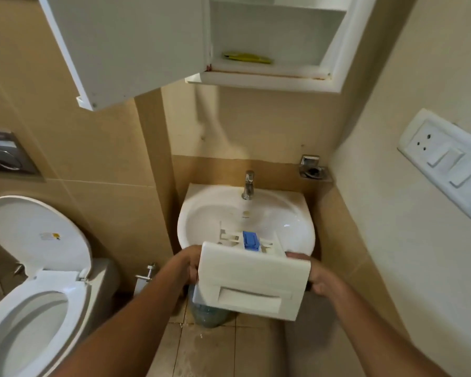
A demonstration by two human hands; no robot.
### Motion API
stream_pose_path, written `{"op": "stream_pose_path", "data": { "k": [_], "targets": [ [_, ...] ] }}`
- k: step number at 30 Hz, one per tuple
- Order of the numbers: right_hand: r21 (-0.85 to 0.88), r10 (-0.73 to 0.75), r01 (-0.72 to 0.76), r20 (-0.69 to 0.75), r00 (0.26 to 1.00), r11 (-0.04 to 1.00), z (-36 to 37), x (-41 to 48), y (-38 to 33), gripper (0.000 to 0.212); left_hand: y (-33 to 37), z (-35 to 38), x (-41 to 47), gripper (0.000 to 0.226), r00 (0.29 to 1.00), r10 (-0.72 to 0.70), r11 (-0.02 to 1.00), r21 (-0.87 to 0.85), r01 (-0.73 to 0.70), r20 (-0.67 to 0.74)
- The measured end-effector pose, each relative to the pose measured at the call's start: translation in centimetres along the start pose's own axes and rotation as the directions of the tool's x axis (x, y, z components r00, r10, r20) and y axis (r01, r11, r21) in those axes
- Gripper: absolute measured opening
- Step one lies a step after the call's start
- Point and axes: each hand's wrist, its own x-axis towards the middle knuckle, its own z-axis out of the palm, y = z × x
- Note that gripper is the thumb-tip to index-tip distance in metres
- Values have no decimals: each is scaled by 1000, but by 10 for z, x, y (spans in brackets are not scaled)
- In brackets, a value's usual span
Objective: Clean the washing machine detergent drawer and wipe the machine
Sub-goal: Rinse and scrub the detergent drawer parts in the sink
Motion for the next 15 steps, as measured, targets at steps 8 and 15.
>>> {"op": "stream_pose_path", "data": {
  "k": [8,15],
  "targets": [
    [-177,-844,832,-226,486,526,-34,-109,-156,44,129,35,-83,37,548,831,553,-37,-832,93],
    [-339,-446,389,-110,888,857,-6,-11,-47,17,53,19,-31,14,901,429,903,0,-430,-55]
  ]
}}
